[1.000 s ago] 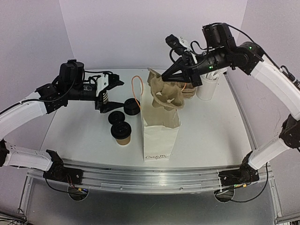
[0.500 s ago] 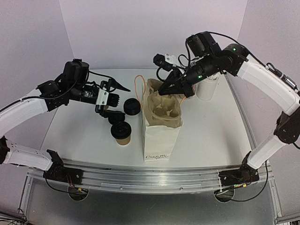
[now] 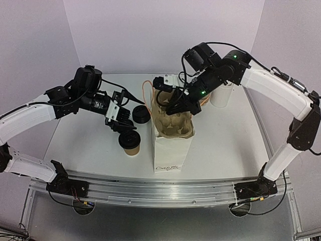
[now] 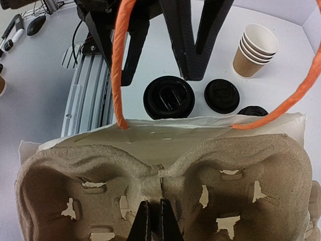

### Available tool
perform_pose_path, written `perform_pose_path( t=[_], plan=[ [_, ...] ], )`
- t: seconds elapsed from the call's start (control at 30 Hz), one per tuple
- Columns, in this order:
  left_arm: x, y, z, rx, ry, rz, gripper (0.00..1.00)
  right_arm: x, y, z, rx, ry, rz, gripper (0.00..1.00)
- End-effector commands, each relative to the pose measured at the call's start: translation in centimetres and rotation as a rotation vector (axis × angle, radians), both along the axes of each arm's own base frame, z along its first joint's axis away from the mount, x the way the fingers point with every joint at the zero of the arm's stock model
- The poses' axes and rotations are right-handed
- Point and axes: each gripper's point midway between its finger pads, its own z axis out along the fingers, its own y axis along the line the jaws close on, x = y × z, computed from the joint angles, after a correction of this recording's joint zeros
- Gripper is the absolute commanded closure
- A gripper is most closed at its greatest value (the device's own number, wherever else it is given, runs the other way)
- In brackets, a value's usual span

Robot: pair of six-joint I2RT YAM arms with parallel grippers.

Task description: Pack the takeout coffee

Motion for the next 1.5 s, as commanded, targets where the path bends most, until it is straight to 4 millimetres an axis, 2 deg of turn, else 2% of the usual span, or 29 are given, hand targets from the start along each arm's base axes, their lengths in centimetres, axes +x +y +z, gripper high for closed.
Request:
perform_pose_path(
  t=[0.0,0.2,0.47,0.8,0.9,1.0,1.1,1.2,1.33,1.37,1.43,1.47],
  plan=[
    [-0.1,-0.7,2.5,-0.059,-0.054,-0.037,0.16,-0.3,-0.3,-1.4,-0.054,0.000,0.013,1.00],
    [0.5,-1.3,2.3,-0.065,-0.071,-0.033,0.16,-1.2,0.1,-3.4,-0.124,-0.010,0.050,1.00],
    [1.4,-2.1,1.4,-0.062,-0.090,-0.034,0.14,-2.0,0.5,-4.2,-0.141,-0.006,0.074,1.00],
    [1.5,-1.4,1.0,-0.038,-0.080,0.011,0.15,-1.8,0.5,-5.6,-0.178,0.032,0.039,1.00],
    [1.6,-1.3,2.4,-0.066,-0.032,0.054,0.14,-1.3,0.6,-6.5,-0.205,0.029,0.024,1.00],
    [2.0,-1.2,4.7,-0.116,0.049,0.128,0.14,-1.0,0.6,-7.4,-0.228,0.017,0.029,1.00],
    [2.4,-0.8,5.5,-0.133,0.149,0.207,0.14,-0.7,0.5,-8.1,-0.247,0.017,0.026,1.00],
    [2.8,-0.8,7.0,-0.187,0.258,0.272,0.13,-0.5,0.8,-8.2,-0.243,0.022,0.012,1.00],
    [3.9,-0.6,10.2,-0.275,0.426,0.339,0.10,-0.1,1.5,-7.5,-0.215,0.024,-0.019,1.00],
    [3.6,-0.4,11.0,-0.274,0.477,0.327,0.10,0.0,1.6,-7.4,-0.214,0.025,-0.022,1.00],
    [2.8,0.1,11.3,-0.236,0.480,0.290,0.14,0.0,1.6,-7.5,-0.212,0.027,-0.022,1.00],
    [2.2,0.3,10.9,-0.200,0.370,0.237,0.17,-0.1,1.6,-7.5,-0.213,0.029,-0.023,1.00]
  ],
)
